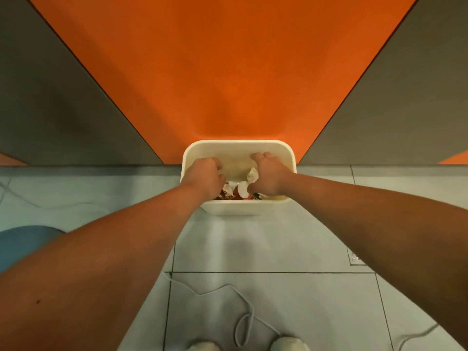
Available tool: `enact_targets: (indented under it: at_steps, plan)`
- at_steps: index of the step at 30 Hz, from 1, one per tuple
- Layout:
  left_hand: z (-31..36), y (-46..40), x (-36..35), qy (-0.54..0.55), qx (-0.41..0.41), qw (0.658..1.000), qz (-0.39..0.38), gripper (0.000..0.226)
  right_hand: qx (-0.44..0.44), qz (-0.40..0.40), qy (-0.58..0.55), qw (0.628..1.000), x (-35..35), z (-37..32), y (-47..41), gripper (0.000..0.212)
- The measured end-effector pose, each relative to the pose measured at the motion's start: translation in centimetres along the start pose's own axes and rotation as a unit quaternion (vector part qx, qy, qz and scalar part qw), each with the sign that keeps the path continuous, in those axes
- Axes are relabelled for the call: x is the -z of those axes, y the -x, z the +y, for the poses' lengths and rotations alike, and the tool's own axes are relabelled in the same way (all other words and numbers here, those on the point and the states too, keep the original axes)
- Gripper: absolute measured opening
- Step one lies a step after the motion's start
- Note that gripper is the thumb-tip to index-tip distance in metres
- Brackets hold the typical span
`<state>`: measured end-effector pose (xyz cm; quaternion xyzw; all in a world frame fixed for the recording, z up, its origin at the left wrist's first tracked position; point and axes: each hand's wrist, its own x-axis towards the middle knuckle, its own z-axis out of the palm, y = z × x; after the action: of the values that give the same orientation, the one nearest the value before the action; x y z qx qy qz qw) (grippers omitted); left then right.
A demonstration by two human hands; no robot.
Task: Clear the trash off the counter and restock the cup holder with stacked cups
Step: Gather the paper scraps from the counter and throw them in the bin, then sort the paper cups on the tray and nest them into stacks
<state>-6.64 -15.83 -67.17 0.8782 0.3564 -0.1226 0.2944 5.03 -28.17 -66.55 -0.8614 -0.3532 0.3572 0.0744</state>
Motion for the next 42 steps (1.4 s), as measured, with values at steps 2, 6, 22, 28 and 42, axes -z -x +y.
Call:
enact_targets:
  at_steps: [2, 6, 22, 28, 42]
  plan:
    - [1.3, 1.7, 2.1, -0.013, -0.003, 1.0, 0.003, 0.041, 0.008, 0.001, -0.003, 1.0, 1.7, -0.8, 2.1, 0.087]
    - [4.8, 6.0, 7.8, -0.023, -0.018, 0.999, 0.014, 0.04, 0.01, -0.008, 0.001, 1.0, 6.7, -3.0, 7.4, 0.079]
    - [20.2, 24.8, 38.6, 0.021, -0.097, 0.986, 0.134, 0.04, 0.099, 0.081, 0.027, 0.991, 33.5, -17.5, 30.7, 0.071]
    - [21.3, 31.3, 46.0, 0.031, -0.124, 0.977, 0.173, 0.043, 0.155, 0.125, 0.044, 0.979, 39.3, -23.6, 37.1, 0.069]
    - [10.6, 44.0, 55.8, 0.064, 0.028, 0.95, 0.304, 0.045, 0.304, 0.083, 0.073, 0.946, 38.4, -38.4, 40.1, 0.064]
